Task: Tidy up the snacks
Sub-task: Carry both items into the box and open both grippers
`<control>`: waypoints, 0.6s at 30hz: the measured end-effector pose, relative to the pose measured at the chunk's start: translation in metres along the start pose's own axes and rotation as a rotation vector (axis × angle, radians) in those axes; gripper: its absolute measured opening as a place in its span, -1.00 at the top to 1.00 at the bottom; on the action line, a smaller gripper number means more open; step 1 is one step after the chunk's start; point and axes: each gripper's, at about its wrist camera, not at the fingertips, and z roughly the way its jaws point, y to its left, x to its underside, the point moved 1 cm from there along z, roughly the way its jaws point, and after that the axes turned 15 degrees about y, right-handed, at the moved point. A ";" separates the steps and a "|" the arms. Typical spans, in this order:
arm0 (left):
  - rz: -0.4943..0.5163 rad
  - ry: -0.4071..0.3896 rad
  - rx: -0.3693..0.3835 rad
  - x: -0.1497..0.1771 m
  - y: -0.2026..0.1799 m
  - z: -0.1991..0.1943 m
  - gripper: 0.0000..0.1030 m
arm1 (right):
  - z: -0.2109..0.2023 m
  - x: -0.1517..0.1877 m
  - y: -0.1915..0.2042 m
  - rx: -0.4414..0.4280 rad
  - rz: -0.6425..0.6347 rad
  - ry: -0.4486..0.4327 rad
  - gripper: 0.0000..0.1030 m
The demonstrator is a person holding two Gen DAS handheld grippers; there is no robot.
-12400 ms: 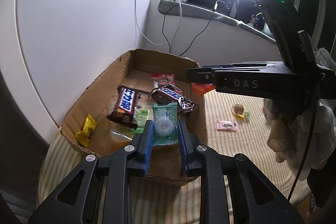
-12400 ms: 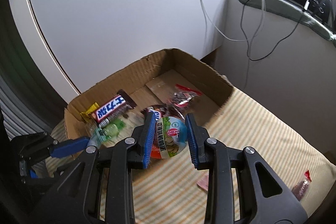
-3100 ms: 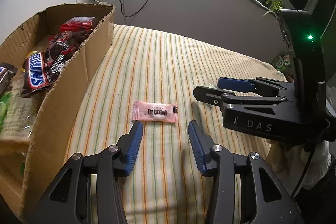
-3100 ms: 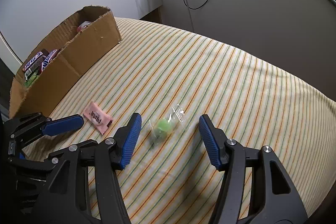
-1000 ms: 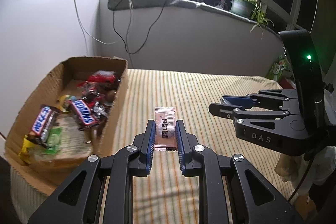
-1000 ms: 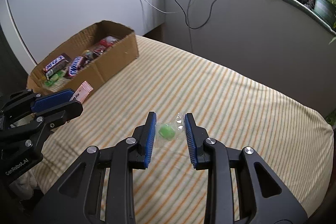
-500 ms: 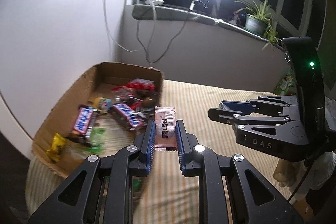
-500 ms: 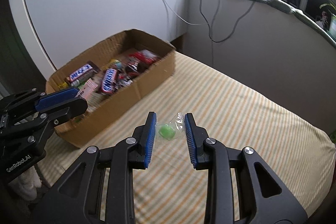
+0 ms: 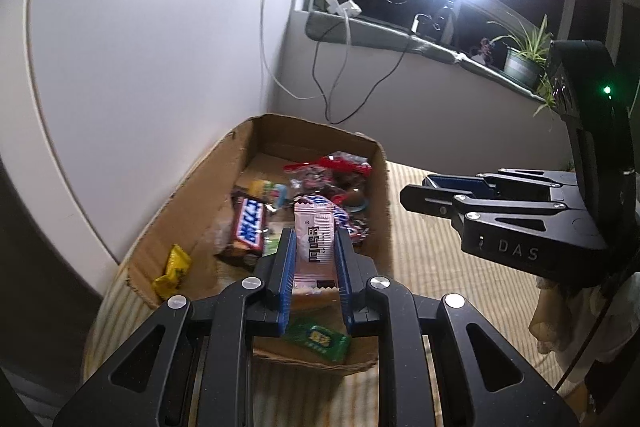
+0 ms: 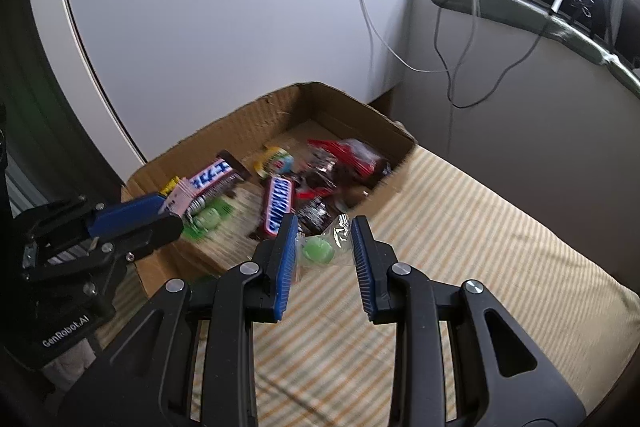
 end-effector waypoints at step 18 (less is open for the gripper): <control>-0.032 0.007 -0.019 -0.005 0.023 0.007 0.65 | 0.032 -0.030 0.027 -0.035 -0.037 0.039 0.44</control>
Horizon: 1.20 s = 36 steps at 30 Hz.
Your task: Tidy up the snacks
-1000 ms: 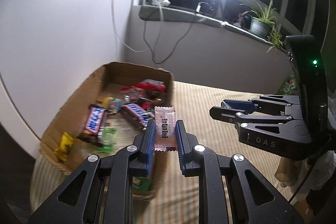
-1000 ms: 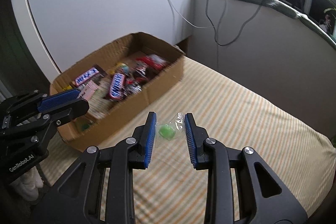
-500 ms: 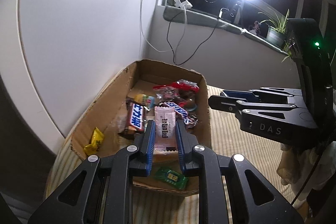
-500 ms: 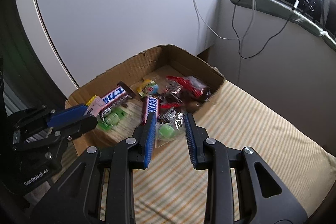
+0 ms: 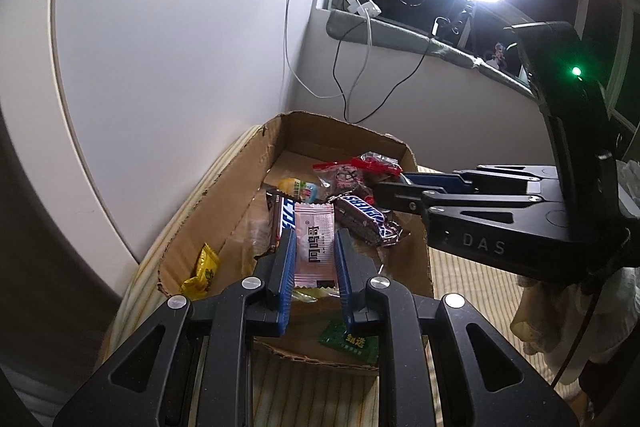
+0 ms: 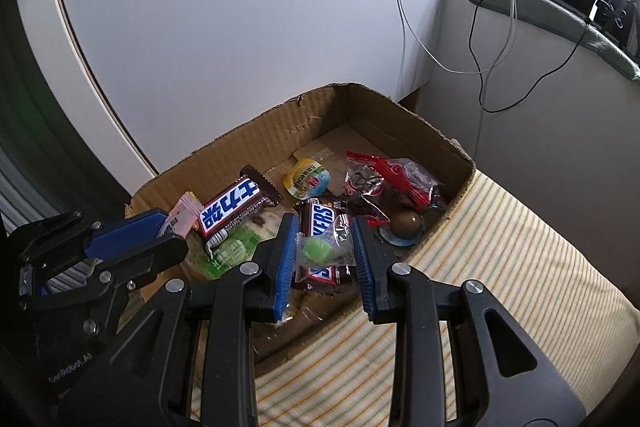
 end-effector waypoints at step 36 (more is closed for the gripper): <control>0.006 -0.001 -0.024 -0.001 0.000 -0.001 0.18 | 0.006 -0.006 -0.006 -0.019 0.030 -0.001 -0.12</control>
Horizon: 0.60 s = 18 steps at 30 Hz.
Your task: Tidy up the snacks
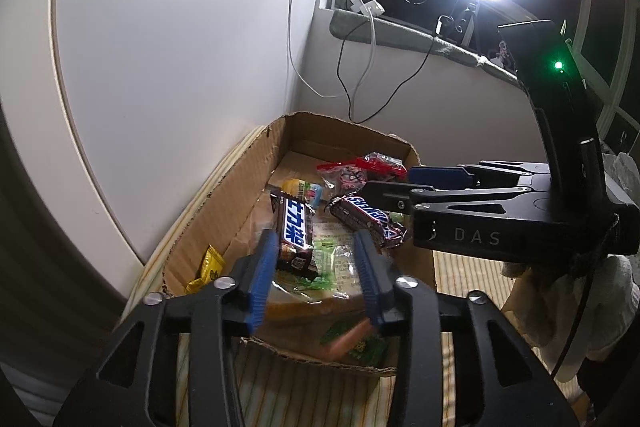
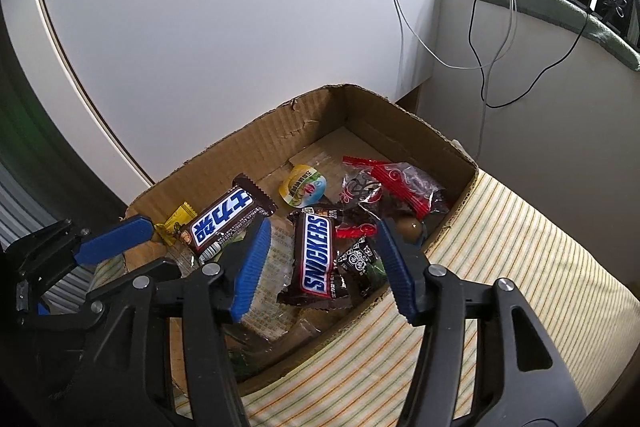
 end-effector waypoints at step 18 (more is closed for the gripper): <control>-0.019 -0.006 -0.042 0.001 0.007 -0.005 -0.36 | -0.019 0.009 -0.008 0.013 0.028 -0.057 -0.66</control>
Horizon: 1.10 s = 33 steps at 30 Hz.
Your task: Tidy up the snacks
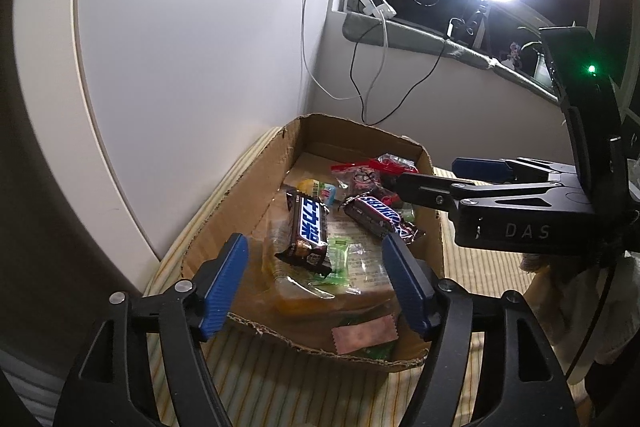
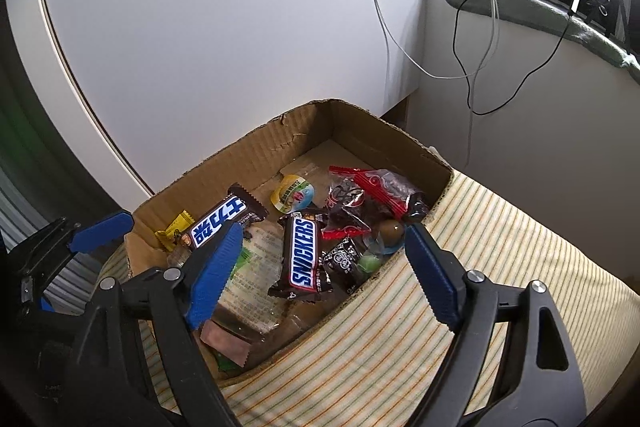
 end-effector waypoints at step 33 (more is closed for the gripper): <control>-0.007 -0.077 -0.054 0.025 -0.012 -0.048 -0.53 | -0.066 0.062 0.020 0.104 0.013 -0.122 -0.67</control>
